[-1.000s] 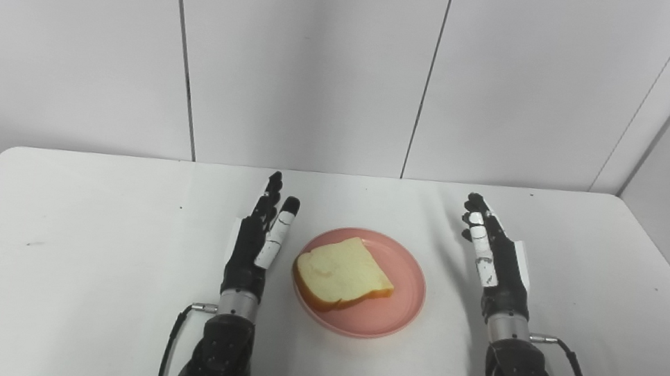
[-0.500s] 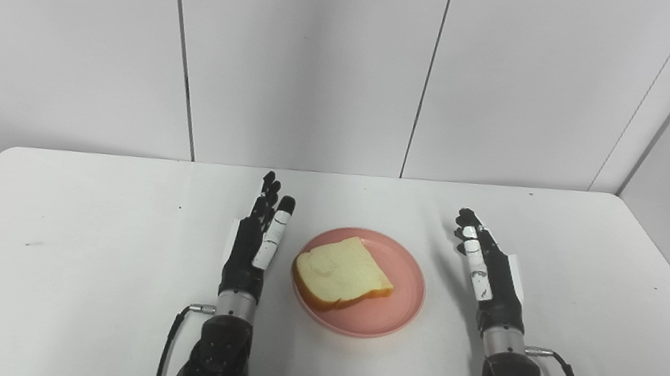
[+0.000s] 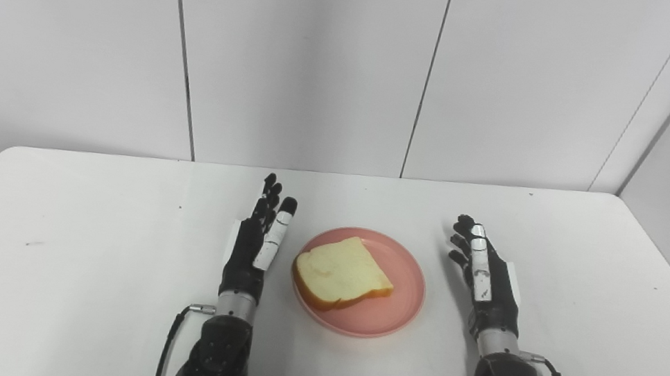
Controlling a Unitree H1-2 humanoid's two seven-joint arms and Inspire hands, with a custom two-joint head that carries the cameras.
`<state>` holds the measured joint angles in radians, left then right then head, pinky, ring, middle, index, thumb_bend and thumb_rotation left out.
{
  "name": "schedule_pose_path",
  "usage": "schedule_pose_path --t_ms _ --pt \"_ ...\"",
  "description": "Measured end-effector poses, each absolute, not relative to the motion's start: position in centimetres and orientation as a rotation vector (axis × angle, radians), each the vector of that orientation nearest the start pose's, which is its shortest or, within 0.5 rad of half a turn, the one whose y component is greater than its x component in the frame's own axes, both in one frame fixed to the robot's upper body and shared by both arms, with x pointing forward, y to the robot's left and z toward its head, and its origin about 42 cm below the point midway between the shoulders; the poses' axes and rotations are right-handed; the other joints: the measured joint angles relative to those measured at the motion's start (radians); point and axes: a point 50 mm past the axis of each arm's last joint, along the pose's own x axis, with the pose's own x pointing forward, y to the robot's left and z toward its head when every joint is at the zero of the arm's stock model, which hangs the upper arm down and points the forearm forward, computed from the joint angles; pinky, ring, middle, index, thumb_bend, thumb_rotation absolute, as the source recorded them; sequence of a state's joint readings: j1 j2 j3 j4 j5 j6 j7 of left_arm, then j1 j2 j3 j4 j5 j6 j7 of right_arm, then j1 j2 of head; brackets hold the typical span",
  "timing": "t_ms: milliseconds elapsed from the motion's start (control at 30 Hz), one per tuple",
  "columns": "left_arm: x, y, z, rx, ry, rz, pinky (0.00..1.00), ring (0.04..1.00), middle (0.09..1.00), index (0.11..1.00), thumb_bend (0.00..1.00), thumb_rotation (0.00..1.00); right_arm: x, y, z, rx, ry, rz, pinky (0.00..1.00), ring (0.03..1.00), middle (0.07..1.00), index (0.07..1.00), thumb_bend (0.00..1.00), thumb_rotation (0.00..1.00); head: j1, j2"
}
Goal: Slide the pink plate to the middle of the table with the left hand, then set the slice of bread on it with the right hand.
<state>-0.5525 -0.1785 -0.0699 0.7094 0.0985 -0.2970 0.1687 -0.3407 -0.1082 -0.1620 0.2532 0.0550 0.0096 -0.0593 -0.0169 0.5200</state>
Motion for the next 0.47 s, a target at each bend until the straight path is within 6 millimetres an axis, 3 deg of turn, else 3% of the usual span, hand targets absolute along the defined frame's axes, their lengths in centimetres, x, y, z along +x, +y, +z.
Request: schedule_pose_path --t_ms 467 --pt "42.25 6.54 12.1 -0.046 -0.115 -0.156 0.95 0.957 0.97 0.989 0.81 0.85 38.84 -26.93 14.07 -0.011 -0.082 -0.145 0.86 0.886 0.875 0.838 0.79 0.99 -0.002 0.005"
